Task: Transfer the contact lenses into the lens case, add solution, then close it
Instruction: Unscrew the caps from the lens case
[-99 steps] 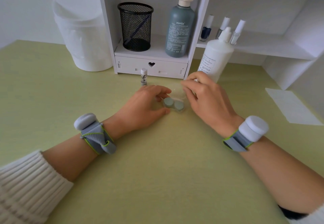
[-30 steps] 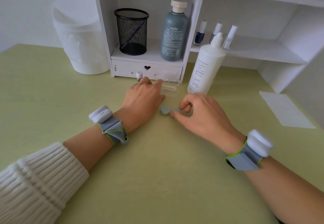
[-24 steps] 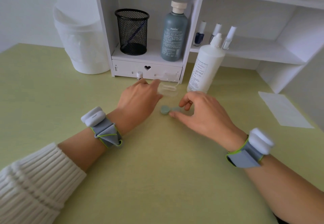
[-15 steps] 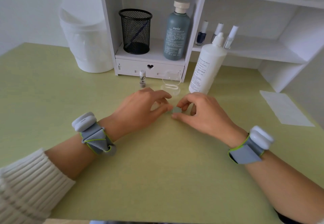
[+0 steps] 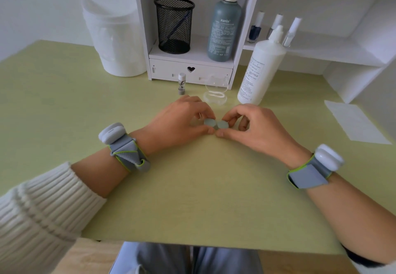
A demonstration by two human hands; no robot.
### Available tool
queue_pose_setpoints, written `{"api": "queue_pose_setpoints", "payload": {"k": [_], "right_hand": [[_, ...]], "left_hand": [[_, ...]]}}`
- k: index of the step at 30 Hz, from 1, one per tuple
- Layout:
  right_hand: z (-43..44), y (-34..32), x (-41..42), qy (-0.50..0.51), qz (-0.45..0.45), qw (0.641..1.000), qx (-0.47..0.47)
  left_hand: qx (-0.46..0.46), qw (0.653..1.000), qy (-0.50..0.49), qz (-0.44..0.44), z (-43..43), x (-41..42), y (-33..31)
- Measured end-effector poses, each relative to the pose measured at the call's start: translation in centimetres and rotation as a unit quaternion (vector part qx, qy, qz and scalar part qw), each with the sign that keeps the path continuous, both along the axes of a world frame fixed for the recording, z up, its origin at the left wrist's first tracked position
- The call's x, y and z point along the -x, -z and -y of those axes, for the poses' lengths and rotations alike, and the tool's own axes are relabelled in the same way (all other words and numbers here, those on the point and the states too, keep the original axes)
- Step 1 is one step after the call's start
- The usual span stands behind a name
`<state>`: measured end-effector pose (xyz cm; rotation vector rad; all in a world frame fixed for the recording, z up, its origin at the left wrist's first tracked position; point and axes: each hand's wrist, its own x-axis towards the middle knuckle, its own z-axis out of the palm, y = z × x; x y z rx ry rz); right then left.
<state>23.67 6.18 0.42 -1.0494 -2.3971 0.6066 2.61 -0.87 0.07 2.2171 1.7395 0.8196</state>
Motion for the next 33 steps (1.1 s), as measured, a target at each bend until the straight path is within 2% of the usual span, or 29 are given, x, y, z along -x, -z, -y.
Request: {"api": "queue_pose_setpoints", "payload": {"k": [5, 13, 21, 30, 33], "right_hand": [[0.1, -0.1, 0.4, 0.011, -0.003, 1.000, 0.001], [0.5, -0.4, 0.5, -0.042, -0.006, 0.999, 0.020], [0.3, -0.6, 0.6, -0.048, 0.009, 0.998, 0.034], [-0.1, -1.7, -0.1, -0.127, 0.052, 0.989, 0.055], [0.1, -1.6, -0.1, -0.096, 0.046, 0.994, 0.038]], "left_hand": [[0.023, 0.999, 0.014, 0.030, 0.2, 0.2, -0.5], [0.062, 0.996, 0.009, 0.068, 0.5, 0.7, -0.9], [0.053, 0.997, 0.021, 0.050, 0.9, 0.3, -1.0], [0.073, 0.994, 0.010, 0.082, 1.0, 0.4, -1.2], [0.078, 0.992, 0.006, 0.094, 0.8, 0.5, -1.1]]}}
